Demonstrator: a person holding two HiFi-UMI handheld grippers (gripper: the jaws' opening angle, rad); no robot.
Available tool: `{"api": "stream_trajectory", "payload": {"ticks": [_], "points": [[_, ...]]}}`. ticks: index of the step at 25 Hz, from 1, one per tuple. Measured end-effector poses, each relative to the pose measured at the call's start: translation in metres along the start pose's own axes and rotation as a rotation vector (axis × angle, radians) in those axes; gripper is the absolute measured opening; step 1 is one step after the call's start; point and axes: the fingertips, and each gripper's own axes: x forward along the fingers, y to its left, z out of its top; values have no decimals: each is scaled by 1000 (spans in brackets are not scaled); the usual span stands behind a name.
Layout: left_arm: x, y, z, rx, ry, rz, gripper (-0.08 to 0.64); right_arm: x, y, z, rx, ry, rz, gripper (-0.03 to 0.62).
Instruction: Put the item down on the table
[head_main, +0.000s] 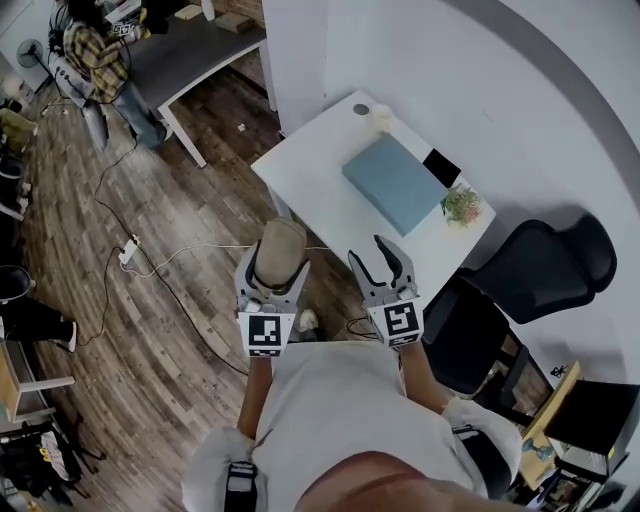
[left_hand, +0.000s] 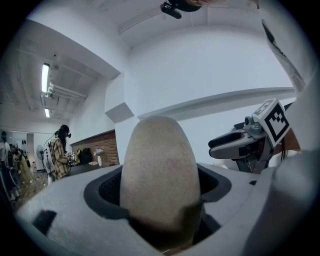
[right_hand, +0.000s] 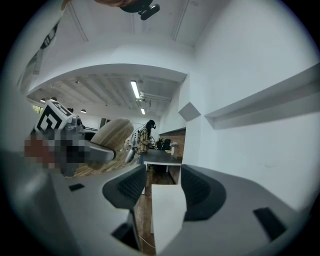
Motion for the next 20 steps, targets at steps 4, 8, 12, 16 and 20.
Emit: {"api": "stream_trajectory", "payload": {"ticks": [4,8,12,16,20], "points": [[12,23,-4,-13,-4,-10,396,24,4,1,-5,10,-10,225],[20,39,-10,-19,-12,-22,396,41,8,3,-16,9,-21,225],[28,52,-13,-10,-23,-40,396,55,11,5,-14,30,-36,225],[39,61,-14,-10,-21,-52,396,67,10,5,-4,34,-51,225],[51,69,-16,-14,-17,-65,396,79,6,5,-5,36,-60,225]]}}
